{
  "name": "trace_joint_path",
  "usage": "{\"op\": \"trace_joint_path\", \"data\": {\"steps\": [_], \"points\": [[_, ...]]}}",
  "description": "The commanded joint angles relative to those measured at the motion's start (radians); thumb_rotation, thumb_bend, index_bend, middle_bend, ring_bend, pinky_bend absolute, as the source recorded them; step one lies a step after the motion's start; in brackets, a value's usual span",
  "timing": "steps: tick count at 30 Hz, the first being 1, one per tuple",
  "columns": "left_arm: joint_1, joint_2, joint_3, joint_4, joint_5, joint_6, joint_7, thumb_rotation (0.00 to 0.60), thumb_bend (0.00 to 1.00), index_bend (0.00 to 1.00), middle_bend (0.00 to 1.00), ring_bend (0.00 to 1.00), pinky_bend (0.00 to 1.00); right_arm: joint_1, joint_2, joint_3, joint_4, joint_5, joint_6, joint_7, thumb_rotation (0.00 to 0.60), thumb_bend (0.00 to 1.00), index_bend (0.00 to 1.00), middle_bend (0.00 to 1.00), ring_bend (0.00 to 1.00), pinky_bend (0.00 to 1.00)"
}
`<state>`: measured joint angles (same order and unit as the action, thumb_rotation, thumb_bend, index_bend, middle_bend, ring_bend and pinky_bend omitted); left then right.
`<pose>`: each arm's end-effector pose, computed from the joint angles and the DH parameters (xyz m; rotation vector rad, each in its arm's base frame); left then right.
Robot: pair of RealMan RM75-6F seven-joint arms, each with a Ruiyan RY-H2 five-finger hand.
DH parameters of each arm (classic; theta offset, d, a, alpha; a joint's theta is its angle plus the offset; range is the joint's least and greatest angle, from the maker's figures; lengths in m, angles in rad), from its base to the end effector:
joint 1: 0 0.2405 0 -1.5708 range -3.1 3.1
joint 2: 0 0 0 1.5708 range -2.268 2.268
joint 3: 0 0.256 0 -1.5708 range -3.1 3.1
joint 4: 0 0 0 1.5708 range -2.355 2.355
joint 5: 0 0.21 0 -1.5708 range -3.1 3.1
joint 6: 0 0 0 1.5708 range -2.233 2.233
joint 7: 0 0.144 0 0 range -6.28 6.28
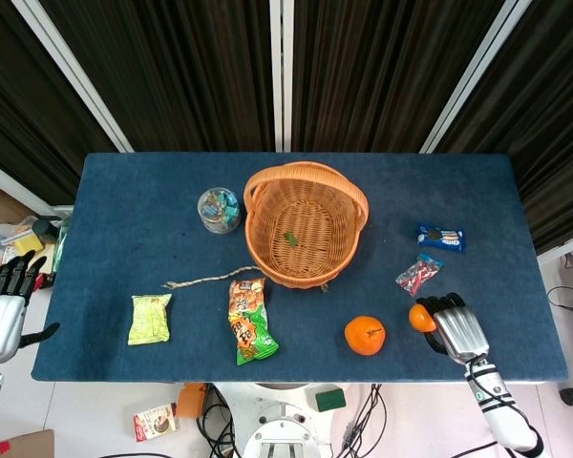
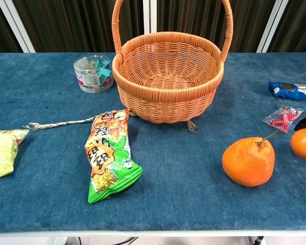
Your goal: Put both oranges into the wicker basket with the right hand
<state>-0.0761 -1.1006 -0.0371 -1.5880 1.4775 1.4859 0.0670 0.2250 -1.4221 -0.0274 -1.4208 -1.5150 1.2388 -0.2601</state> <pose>-0.3226 0.1760 0.1674 -1.3976 -0.8419 -0.8002 -0.2993 -0.2008 0.0315 1.7560 -0.8785 0.7109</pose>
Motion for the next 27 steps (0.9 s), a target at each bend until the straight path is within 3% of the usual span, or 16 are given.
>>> {"op": "trace_joint_path", "data": {"steps": [1, 7, 14, 17, 27], "points": [[0.001, 0.001, 0.0, 0.0, 0.001, 0.001, -0.002, 0.6, 0.06, 0.05, 0.0, 0.0, 0.1, -0.001, 0.019, 0.01, -0.023, -0.017, 0.028, 0.018, 0.6, 0.42, 0.57, 0.42, 0.34, 0.24], [0.003, 0.004, 0.002, -0.001, 0.003, 0.003, -0.005, 0.6, 0.06, 0.05, 0.0, 0.0, 0.1, 0.022, 0.081, 0.092, -0.096, -0.02, 0.1, -0.011, 0.6, 0.42, 0.57, 0.42, 0.34, 0.24], [0.005, 0.004, 0.003, -0.002, 0.008, 0.007, -0.004, 0.6, 0.06, 0.05, 0.0, 0.0, 0.1, 0.141, 0.124, 0.248, -0.176, 0.062, 0.038, -0.065, 0.6, 0.42, 0.57, 0.42, 0.34, 0.24], [0.002, 0.004, 0.0, -0.002, 0.0, 0.0, -0.005, 0.6, 0.06, 0.05, 0.0, 0.0, 0.1, 0.202, 0.116, 0.289, -0.201, 0.075, -0.004, -0.075, 0.6, 0.42, 0.57, 0.42, 0.34, 0.24], [-0.002, 0.008, -0.009, 0.01, -0.021, -0.015, -0.023, 0.6, 0.06, 0.05, 0.0, 0.0, 0.1, 0.347, -0.001, 0.308, -0.2, 0.077, -0.088, -0.172, 0.6, 0.42, 0.56, 0.42, 0.33, 0.26]]}}
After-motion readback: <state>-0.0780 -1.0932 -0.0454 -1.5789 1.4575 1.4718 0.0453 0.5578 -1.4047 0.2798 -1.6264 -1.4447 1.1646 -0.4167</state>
